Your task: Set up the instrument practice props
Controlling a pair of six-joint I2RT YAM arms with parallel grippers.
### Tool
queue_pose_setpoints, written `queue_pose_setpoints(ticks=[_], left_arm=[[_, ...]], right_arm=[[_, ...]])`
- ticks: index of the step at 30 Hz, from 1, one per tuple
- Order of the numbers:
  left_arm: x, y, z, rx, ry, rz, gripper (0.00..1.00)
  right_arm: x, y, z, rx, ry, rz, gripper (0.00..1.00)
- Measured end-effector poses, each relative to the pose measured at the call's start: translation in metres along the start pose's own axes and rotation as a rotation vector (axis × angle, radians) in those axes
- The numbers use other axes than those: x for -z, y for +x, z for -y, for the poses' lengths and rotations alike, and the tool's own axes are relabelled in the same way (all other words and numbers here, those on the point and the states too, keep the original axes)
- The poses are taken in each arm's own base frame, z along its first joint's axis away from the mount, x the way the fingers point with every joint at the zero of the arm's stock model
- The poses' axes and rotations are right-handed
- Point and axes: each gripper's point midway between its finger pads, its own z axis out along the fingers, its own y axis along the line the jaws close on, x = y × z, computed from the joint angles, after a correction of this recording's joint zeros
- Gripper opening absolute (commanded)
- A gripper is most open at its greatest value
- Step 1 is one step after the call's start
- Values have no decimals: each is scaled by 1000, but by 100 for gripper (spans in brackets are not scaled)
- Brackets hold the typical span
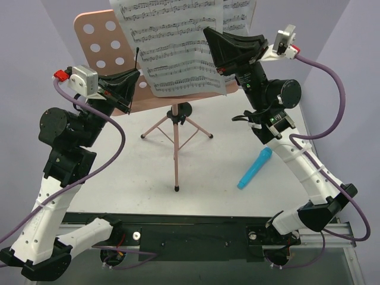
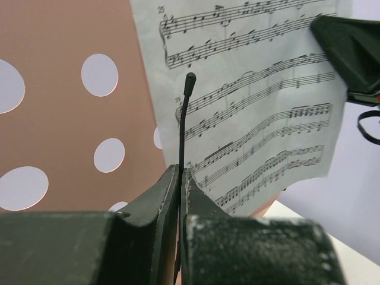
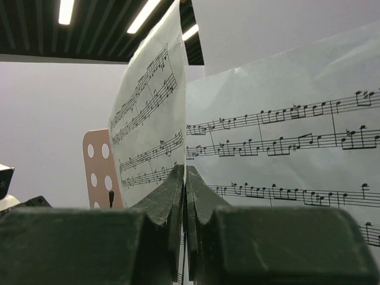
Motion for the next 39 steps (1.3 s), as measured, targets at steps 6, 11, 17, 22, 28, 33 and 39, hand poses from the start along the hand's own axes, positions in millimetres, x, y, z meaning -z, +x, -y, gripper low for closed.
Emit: queue_pose_setpoints(ticks=[6,11,17,22,28,33,39], left_arm=[[0,0,3,6,18,7,0],[1,0,0,5,11,10,0],[1,1,-2,9,4,14,0],[3,0,-5,9,-6,20,0],[3,1,-8,11,-14,21,0],[3,1,-11,16,-24,24,0],[3,1,-14,19,-31,27,0]], right_arm=[[-3,24,8,-55,13,-27,0],[-5,33,10,-102,19,-26,0],[-12,33,8,-151,11,15,0],[-15,36,7,-180,9,33,0],[-19,39,-1,-217,-13,50,0],[-23,49,-7,-237,-28,51,0],[-26,67,-17,-263,-40,28,0]])
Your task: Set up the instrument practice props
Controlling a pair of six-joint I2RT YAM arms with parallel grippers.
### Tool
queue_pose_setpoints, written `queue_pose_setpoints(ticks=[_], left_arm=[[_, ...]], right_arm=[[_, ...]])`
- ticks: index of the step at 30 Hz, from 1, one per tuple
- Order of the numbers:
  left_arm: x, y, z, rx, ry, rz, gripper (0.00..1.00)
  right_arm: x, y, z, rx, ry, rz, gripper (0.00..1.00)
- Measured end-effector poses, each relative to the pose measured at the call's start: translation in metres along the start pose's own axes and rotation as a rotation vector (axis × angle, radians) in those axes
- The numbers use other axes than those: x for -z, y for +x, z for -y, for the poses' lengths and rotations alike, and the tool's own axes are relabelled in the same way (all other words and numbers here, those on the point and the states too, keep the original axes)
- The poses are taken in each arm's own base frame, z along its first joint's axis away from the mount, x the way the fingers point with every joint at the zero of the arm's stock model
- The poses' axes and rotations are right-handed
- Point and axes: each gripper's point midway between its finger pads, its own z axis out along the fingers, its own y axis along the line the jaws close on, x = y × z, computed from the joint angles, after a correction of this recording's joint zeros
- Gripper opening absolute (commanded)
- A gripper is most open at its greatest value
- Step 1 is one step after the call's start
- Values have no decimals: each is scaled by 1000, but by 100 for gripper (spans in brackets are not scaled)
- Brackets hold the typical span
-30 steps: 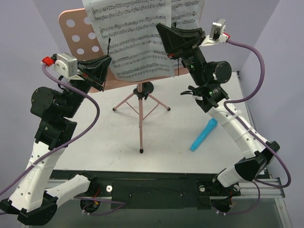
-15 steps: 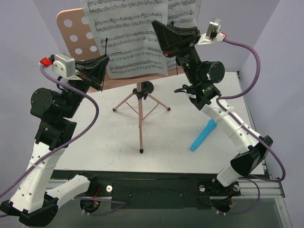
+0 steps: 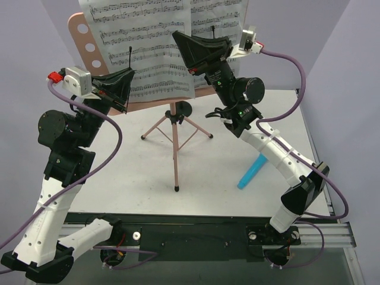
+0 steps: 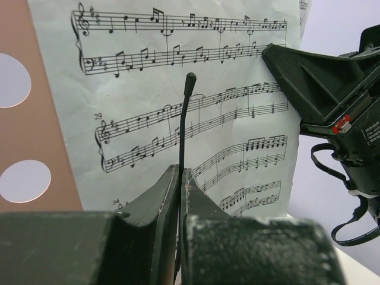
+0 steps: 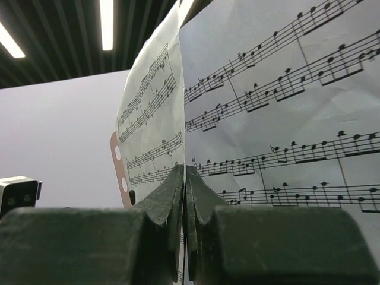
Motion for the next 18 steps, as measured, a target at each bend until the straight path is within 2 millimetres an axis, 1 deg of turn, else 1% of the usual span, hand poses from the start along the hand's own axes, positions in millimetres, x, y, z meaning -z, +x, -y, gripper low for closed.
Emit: queue_pose_setpoints(ticks=[7,12,18], left_arm=[[0,0,-3,11,-6,2,0],[1,0,-3,16,-2,4,0],[1,0,-4,28,0,4,0]], right_arm=[[-7,11,-8,-18,-22,1,0],[-8,22,-8,-29,-24,-9,0],[-8,28,-8,-34,-26,-4,0]])
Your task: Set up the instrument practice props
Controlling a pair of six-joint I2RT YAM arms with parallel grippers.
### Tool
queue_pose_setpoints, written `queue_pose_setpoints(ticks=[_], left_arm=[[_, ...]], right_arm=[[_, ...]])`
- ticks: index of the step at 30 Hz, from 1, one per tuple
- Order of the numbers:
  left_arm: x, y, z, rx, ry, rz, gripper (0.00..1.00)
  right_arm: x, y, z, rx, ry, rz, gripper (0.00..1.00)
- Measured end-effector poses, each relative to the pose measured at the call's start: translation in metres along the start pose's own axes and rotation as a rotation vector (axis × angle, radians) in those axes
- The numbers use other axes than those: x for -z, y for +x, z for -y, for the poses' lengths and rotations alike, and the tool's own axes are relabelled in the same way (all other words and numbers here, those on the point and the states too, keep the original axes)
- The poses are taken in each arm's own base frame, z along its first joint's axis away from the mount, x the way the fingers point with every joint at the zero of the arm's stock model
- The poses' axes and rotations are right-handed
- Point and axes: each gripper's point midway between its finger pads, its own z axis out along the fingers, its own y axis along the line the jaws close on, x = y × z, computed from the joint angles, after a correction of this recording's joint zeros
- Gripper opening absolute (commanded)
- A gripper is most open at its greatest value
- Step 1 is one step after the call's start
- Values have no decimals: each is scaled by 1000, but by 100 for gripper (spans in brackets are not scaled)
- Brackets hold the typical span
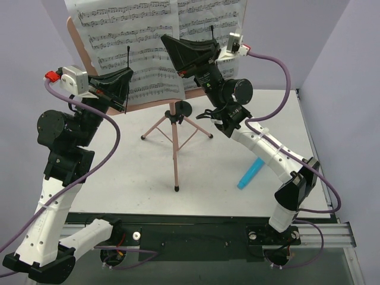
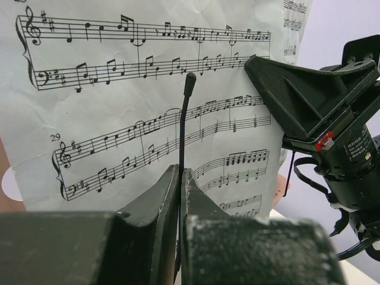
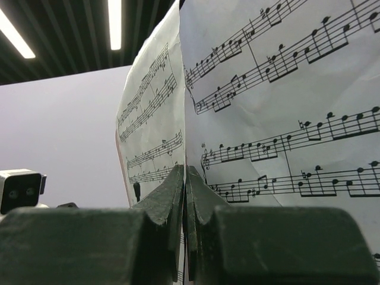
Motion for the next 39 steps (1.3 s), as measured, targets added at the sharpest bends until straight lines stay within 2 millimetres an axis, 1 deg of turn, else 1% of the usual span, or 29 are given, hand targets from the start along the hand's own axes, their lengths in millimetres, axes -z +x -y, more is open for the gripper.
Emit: queue_pose_setpoints(ticks=[7,14,19,26,29,35,39], left_arm=[[0,-1,-1,7,4,0,0],[1,-1,-3,16,2,4,0],[1,-2,-4,21,0,9,0],[2,-3,-6,25,-1,11,0],[3,-3,-7,26,-3,13,0],[4,-5,-9,27,-5,22,0],[4,-6,-9,31,-4,23,0]], right_arm=[[-3,2,-1,-4,-8,23,0],[-5,12,1,-13,-8,23,0],[-5,15,0,-20,-9,28,0],[-12,9,-8,-24,-32,62,0],[-13,11,-9,-28,-38,66,0],[-13,26,-6,-38,-36,49,0],[-13,29,-7,-44,-37,47,0]])
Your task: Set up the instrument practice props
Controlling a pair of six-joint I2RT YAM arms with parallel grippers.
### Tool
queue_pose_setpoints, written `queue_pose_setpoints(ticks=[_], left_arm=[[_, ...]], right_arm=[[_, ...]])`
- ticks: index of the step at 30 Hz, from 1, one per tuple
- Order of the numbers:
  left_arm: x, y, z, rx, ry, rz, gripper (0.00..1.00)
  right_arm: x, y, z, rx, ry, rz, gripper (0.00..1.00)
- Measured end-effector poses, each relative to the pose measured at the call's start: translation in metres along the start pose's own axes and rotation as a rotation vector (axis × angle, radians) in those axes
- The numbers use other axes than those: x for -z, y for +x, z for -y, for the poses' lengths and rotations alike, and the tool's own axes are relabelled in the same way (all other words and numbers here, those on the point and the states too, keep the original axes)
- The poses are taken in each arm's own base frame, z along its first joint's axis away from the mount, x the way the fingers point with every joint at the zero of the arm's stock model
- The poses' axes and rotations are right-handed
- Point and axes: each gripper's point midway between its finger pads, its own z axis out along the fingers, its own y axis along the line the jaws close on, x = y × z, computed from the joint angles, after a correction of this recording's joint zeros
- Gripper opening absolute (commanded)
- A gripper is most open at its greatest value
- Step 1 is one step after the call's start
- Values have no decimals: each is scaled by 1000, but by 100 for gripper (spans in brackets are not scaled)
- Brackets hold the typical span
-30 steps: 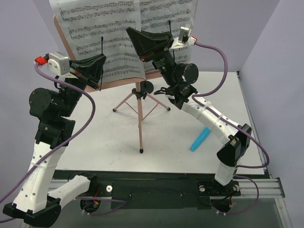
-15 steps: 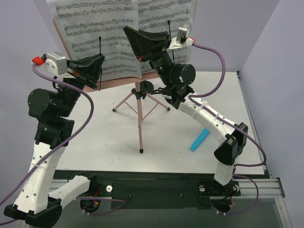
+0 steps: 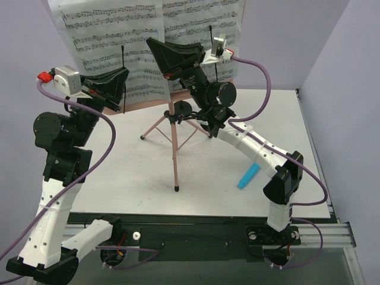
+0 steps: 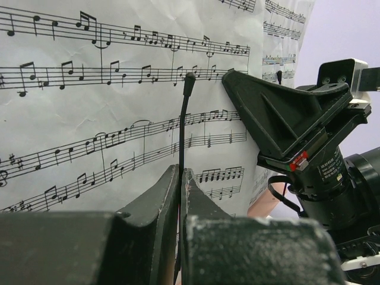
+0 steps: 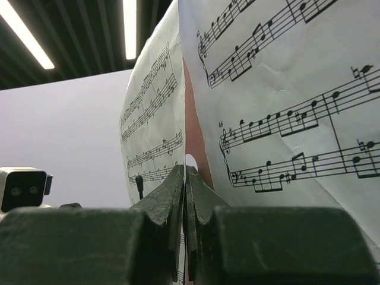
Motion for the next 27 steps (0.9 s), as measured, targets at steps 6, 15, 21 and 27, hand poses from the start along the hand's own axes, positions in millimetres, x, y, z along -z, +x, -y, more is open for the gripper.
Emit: queue_pose_setpoints(ticks=[6,15,21,27], left_arm=[[0,0,0,3,5,2,23],[3,-11,2,10,11,34,38],[4,-18,4,6,19,57,39],[4,-19,4,5,22,62,40]], right_arm=[[0,0,0,0,0,0,0],[0,0,0,3,-1,0,0],[0,-1,-1,5,-4,4,17],[6,0,-5,9,-23,5,33]])
